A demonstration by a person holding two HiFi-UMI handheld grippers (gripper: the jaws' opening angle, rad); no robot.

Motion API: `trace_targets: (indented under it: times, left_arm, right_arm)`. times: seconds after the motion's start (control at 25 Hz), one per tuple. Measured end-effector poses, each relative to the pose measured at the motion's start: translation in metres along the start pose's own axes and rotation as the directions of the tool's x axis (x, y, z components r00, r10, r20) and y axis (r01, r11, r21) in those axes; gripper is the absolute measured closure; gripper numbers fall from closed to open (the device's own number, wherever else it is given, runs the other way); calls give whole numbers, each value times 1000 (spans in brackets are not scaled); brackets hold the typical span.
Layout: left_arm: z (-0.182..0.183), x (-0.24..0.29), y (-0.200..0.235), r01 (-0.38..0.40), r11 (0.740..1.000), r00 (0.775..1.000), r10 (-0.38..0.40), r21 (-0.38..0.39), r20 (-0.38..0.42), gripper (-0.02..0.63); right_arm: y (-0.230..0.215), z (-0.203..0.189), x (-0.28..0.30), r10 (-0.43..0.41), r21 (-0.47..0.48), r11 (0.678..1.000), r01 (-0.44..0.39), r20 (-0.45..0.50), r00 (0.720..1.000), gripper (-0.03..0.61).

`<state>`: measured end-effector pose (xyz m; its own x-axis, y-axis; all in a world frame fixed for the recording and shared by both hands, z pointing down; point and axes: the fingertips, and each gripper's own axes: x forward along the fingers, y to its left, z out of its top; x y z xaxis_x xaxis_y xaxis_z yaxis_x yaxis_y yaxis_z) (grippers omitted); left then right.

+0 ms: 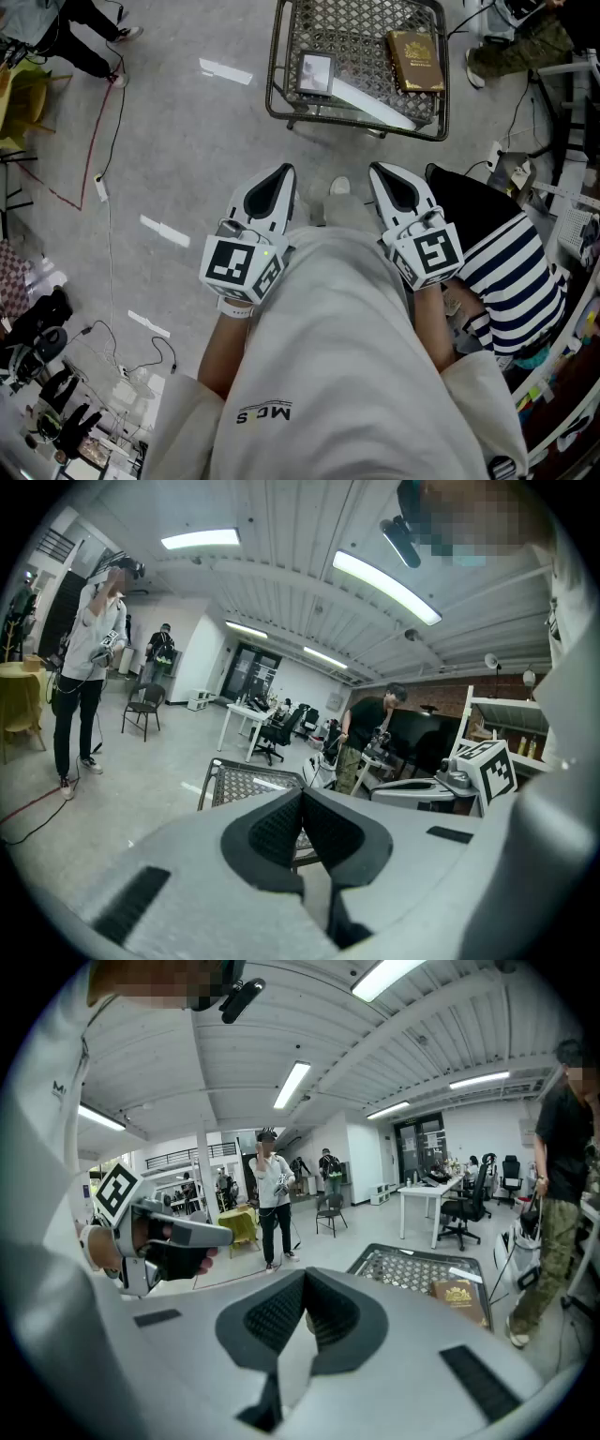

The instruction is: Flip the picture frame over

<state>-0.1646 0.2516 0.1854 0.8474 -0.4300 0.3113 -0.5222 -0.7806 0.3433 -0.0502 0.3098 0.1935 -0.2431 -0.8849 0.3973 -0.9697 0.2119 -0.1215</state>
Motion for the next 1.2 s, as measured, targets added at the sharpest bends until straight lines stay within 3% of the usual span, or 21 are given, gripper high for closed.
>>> trace_targets:
  times: [0.4, 0.68, 0.84, 1.0, 1.2]
  left_arm:
    - [8, -18, 18, 5, 1000, 999, -5, -3, 42, 589]
    - [14, -14, 40, -34, 999, 999, 35, -31, 40, 589]
    - [19, 3, 57, -64, 997, 998, 65, -36, 19, 589]
    - [25, 39, 70, -104, 994, 995, 104, -46, -13, 589]
    - [41, 96, 81, -158, 986, 986, 155, -47, -55, 589]
  right_arm:
    - [18, 6, 14, -21, -16, 1000, 21, 2, 1000, 561]
    - [2, 10, 39, -8, 24, 1000, 8, -11, 1000, 560]
    - [-19, 18, 65, 12, -26, 1000, -12, -22, 1000, 560]
    - [-53, 18, 93, 45, -15, 999, -46, -43, 998, 560]
    - [-100, 23, 132, 128, -46, 990, -131, -66, 990, 560]
